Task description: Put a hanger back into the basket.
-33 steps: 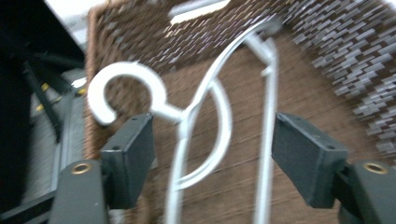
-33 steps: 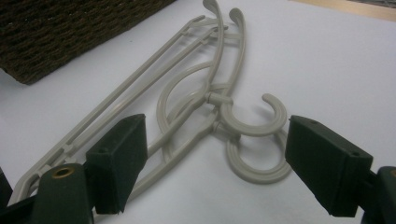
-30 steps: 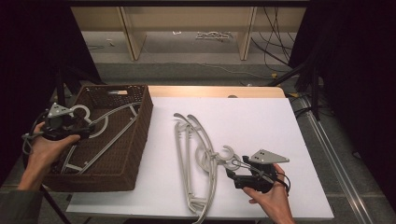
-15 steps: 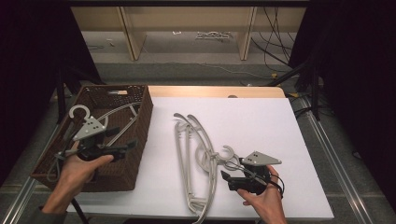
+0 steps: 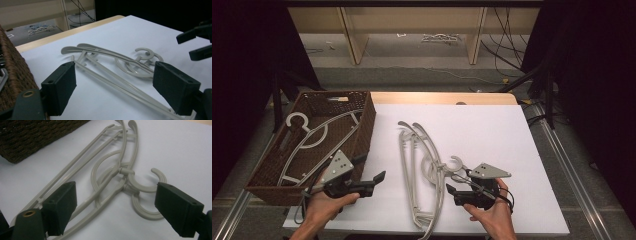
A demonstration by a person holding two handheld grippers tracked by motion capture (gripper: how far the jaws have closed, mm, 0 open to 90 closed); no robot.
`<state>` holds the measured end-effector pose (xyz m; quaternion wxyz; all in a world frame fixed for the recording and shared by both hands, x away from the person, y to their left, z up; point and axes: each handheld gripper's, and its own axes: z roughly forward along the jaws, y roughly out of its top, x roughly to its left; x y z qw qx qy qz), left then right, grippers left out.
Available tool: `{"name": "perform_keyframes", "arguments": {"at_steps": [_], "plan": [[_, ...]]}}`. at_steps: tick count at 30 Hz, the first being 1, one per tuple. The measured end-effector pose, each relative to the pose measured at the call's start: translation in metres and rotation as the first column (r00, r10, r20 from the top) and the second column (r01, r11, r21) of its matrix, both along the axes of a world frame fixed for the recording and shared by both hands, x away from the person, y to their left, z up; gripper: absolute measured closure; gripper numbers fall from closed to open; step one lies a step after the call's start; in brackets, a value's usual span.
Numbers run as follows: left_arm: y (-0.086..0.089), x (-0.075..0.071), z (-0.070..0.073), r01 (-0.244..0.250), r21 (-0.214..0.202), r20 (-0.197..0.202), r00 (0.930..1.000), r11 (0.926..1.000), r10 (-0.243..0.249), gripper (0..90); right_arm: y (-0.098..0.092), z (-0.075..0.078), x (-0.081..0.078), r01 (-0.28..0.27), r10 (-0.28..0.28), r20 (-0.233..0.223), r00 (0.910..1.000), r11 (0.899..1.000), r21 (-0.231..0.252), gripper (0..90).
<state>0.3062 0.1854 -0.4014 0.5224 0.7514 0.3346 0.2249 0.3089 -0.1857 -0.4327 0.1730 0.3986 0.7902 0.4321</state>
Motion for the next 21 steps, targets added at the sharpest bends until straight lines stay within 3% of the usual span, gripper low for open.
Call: {"name": "perform_keyframes", "arguments": {"at_steps": [1,9,18,19,21], "plan": [[-0.001,-0.001,-0.004,0.001,-0.007,0.000,1.0000,1.0000,-0.001,18.1,0.001,0.000,-0.001,0.005,-0.005,-0.021,0.9998,1.000,0.004,18.4],[-0.004,-0.011,-0.030,0.001,-0.045,0.002,1.0000,0.9990,-0.001,16.6,0.002,-0.003,-0.001,-0.013,0.013,-0.017,0.9998,1.000,-0.003,17.2],[-0.001,-0.016,-0.034,0.005,-0.043,0.004,1.0000,0.9991,-0.005,16.6,0.006,-0.004,-0.002,-0.012,0.011,-0.025,0.9996,1.000,-0.014,17.1],[0.000,-0.015,-0.035,0.002,-0.024,0.009,1.0000,0.9997,-0.002,16.6,0.007,-0.004,-0.003,-0.015,0.014,-0.041,0.9991,1.000,-0.019,17.1],[-0.002,-0.016,-0.037,0.000,-0.042,-0.010,1.0000,0.9991,0.000,16.7,0.009,-0.005,-0.003,-0.026,0.025,-0.059,0.9980,0.999,-0.021,17.1]]}}
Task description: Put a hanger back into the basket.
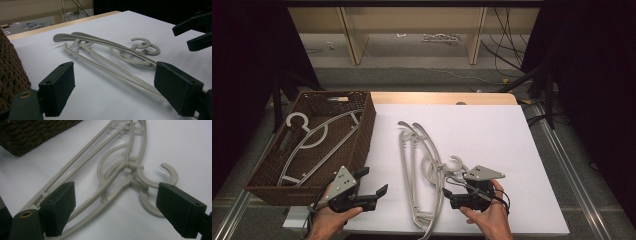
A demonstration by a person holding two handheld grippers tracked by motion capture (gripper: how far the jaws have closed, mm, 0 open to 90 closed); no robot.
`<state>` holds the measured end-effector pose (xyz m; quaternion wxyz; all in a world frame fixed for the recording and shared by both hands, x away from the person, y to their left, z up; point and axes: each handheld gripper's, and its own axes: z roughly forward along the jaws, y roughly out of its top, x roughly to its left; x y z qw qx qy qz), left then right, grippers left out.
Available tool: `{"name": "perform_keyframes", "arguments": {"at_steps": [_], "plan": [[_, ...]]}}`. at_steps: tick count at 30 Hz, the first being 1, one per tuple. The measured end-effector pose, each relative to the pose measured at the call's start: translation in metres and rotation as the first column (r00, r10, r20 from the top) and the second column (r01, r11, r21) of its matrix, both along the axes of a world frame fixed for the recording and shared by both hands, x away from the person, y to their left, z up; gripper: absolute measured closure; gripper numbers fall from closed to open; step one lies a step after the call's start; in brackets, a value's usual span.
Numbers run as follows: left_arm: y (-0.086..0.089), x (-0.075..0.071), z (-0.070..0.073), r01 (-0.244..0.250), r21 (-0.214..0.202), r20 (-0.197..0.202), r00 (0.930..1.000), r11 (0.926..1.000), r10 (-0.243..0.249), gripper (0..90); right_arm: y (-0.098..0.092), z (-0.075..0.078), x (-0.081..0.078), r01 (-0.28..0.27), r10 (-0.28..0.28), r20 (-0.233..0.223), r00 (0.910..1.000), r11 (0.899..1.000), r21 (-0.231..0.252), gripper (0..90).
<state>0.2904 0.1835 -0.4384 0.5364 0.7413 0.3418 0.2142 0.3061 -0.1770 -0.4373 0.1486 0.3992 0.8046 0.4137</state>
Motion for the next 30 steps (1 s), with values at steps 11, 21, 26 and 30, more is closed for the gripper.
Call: {"name": "perform_keyframes", "arguments": {"at_steps": [11,21,26,30], "plan": [[-0.002,-0.001,-0.001,0.021,0.035,0.018,0.9996,0.9991,-0.022,16.6,0.027,-0.009,0.004,-0.045,0.037,-0.109,0.9933,0.997,-0.065,19.8],[-0.003,0.000,-0.003,0.026,0.039,0.019,0.9994,0.9989,-0.027,16.6,0.049,-0.019,0.019,-0.111,0.090,-0.152,0.9843,0.984,-0.139,34.8],[-0.005,-0.001,-0.003,0.036,0.039,0.019,0.9991,0.9986,-0.037,16.6,0.056,-0.028,0.032,-0.139,0.099,-0.211,0.9726,0.972,-0.187,40.5],[-0.006,-0.001,-0.004,0.038,0.040,0.015,0.9991,0.9985,-0.039,16.6,0.061,-0.029,0.039,-0.138,0.095,-0.228,0.9691,0.973,-0.184,43.6]]}}
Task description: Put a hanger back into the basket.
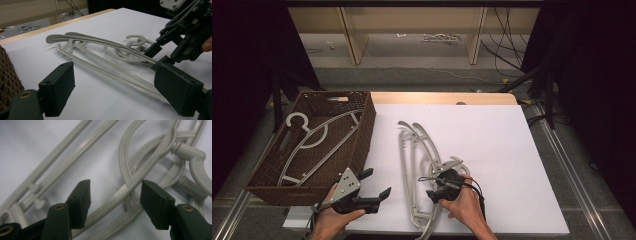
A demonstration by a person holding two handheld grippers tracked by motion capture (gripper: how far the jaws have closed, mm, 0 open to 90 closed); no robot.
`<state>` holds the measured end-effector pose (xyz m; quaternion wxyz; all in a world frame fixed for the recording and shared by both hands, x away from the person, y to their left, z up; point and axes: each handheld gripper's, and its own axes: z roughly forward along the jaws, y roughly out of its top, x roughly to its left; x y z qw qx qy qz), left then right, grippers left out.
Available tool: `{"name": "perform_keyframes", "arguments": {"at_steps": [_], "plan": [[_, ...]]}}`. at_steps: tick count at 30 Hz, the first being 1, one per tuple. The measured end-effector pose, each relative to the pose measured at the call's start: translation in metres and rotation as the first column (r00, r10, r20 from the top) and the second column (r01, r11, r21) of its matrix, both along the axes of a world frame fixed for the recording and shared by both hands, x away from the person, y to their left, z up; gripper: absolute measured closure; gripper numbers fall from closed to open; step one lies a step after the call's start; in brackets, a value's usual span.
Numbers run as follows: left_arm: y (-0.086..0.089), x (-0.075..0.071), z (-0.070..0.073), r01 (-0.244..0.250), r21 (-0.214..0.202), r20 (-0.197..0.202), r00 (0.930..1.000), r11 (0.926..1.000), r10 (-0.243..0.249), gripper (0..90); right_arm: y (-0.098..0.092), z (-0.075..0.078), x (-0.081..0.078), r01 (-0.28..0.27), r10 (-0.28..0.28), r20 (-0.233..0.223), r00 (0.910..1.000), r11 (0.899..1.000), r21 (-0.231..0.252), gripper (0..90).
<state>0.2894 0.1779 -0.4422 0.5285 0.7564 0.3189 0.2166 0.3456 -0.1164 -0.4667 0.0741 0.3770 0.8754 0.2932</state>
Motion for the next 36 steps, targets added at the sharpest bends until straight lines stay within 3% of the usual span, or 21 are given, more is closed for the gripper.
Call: {"name": "perform_keyframes", "arguments": {"at_steps": [3,4,11,14,17,20,23,24,25,26,36], "plan": [[0.000,0.000,0.000,0.002,0.002,0.001,1.0000,1.0000,-0.002,16.6,0.004,-0.004,0.004,-0.004,0.004,-0.014,0.9999,1.000,-0.006,45.6],[0.000,0.000,0.000,0.007,0.009,0.007,0.9999,0.9999,-0.007,16.6,0.009,-0.006,0.007,-0.006,0.005,-0.039,0.9992,1.000,-0.015,46.7],[-0.001,0.000,0.000,0.010,0.008,0.005,0.9999,0.9999,-0.010,16.7,0.012,-0.005,0.015,0.015,-0.016,-0.025,0.9996,0.999,-0.043,56.4],[-0.001,0.000,0.000,0.014,0.002,0.003,0.9999,0.9999,-0.014,16.8,0.009,-0.001,0.017,0.033,-0.033,-0.030,0.9990,0.999,-0.008,60.9],[0.000,0.000,0.000,0.011,0.006,0.004,0.9999,0.9999,-0.011,16.7,0.009,0.003,0.018,0.043,-0.044,-0.025,0.9987,0.999,-0.009,62.0],[0.000,0.000,0.000,0.009,0.004,0.001,1.0000,0.9999,-0.009,16.8,0.006,0.005,0.022,0.060,-0.059,-0.037,0.9976,0.998,0.032,64.2],[0.000,0.000,0.000,0.003,0.001,-0.007,1.0000,1.0000,-0.003,16.8,0.001,0.008,0.026,0.088,-0.087,-0.020,0.9960,0.995,0.054,67.6],[0.001,0.001,0.000,0.010,0.010,0.001,1.0000,0.9999,-0.010,16.8,-0.002,0.009,0.028,0.106,-0.103,-0.033,0.9941,0.991,0.084,70.2],[0.001,0.001,0.000,0.010,0.010,0.001,1.0000,0.9999,-0.010,16.8,-0.002,0.009,0.028,0.106,-0.103,-0.033,0.9941,0.991,0.084,70.2],[0.000,0.001,0.000,0.009,0.003,-0.002,1.0000,1.0000,-0.009,16.8,-0.005,0.010,0.032,0.123,-0.119,-0.038,0.9921,0.984,0.125,71.9],[0.001,0.001,0.000,0.002,0.001,-0.001,1.0000,1.0000,-0.002,17.1,-0.028,0.022,0.042,0.139,-0.135,-0.032,0.9903,0.976,0.169,76.6]]}}
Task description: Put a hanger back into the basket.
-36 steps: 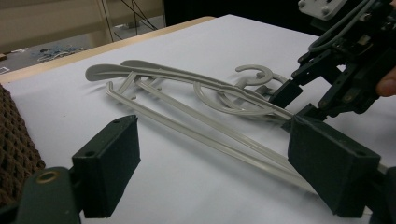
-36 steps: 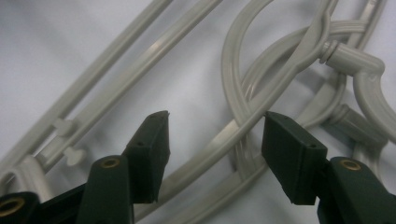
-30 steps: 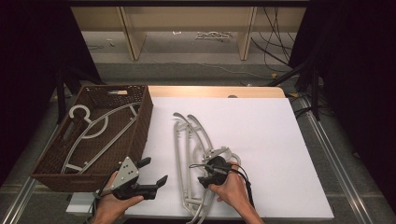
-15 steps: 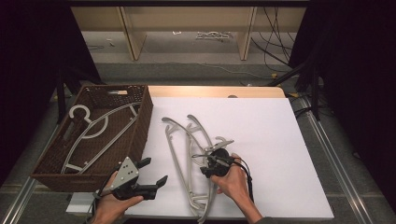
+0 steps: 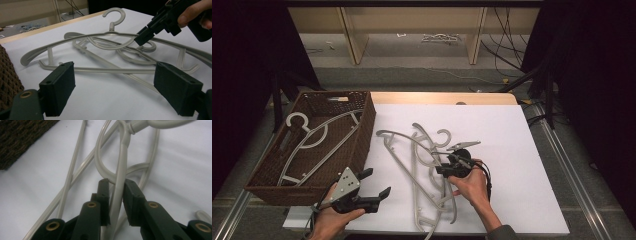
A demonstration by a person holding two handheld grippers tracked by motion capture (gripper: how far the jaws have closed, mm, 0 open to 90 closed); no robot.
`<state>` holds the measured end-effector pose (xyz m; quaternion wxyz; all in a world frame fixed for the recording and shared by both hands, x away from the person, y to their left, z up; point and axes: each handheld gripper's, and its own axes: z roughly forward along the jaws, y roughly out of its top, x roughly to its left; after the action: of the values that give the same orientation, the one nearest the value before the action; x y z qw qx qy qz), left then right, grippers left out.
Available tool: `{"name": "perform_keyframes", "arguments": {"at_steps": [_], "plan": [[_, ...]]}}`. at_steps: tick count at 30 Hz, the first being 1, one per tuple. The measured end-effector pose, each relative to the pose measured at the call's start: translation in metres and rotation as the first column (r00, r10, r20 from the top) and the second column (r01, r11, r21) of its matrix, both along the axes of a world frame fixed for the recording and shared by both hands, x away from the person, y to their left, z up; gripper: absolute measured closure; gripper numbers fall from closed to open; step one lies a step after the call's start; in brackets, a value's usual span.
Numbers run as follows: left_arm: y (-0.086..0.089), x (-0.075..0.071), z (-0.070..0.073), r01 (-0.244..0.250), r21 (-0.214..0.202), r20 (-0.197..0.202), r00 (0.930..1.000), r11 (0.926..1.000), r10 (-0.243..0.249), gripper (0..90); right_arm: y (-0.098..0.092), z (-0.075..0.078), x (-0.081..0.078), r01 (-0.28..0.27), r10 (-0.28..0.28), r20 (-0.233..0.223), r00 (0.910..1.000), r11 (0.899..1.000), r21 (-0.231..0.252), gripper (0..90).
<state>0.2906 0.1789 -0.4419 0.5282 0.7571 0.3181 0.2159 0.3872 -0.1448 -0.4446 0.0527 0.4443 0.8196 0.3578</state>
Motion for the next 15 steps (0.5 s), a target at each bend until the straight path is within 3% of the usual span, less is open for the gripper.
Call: {"name": "perform_keyframes", "arguments": {"at_steps": [5,15], "plan": [[0.000,0.000,0.000,-0.005,-0.008,-0.009,1.0000,1.0000,0.004,17.1,-0.007,0.005,0.002,-0.031,0.031,-0.001,0.9995,0.999,0.038,78.2],[0.000,0.002,0.000,-0.009,0.003,-0.005,1.0000,1.0000,0.009,17.4,-0.024,0.025,-0.001,-0.100,0.095,0.057,0.9938,0.992,0.079,80.6]]}}
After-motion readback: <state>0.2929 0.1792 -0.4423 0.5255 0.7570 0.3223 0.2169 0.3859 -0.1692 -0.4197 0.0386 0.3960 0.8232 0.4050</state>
